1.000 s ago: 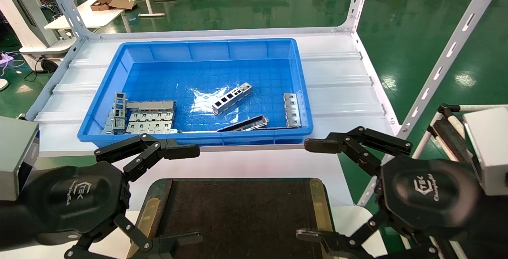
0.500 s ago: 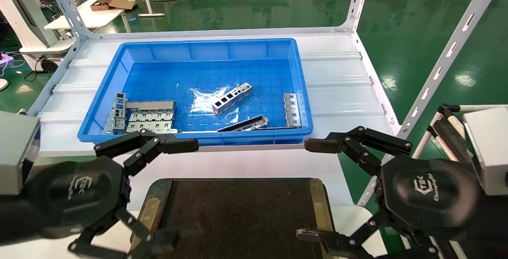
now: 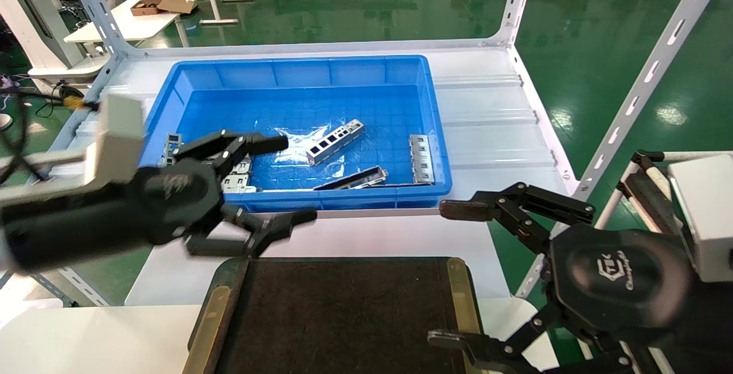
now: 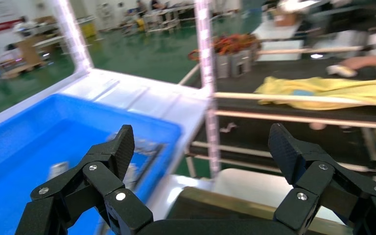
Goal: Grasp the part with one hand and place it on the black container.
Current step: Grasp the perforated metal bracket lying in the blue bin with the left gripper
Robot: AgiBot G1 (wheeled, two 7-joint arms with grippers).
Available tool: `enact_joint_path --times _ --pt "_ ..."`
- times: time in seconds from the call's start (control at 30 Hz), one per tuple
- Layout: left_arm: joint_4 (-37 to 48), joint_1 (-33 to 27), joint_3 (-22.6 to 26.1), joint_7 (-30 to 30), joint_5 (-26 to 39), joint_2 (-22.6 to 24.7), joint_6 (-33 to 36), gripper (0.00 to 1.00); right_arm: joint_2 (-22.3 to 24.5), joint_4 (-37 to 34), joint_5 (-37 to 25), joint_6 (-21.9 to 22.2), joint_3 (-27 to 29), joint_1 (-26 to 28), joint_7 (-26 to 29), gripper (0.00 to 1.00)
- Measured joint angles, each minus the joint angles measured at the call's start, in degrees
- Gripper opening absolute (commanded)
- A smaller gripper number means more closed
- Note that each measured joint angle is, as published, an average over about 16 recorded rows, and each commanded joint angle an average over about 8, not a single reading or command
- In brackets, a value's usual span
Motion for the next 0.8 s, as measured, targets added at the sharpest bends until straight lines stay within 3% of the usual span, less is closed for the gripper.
enact_joint_path --times 0.4,0.8 --pt "16.9 -10.2 5.4 0.6 12.1 12.9 -12.1 1.00 0.0 0.0 0.0 0.0 0.0 0.0 0.0 1.00" --pt "34.8 -17.6 8.6 3.2 18.1 24.1 -20.3 1.00 0.0 0.0 0.0 0.0 -0.1 0.0 0.0 1.00"
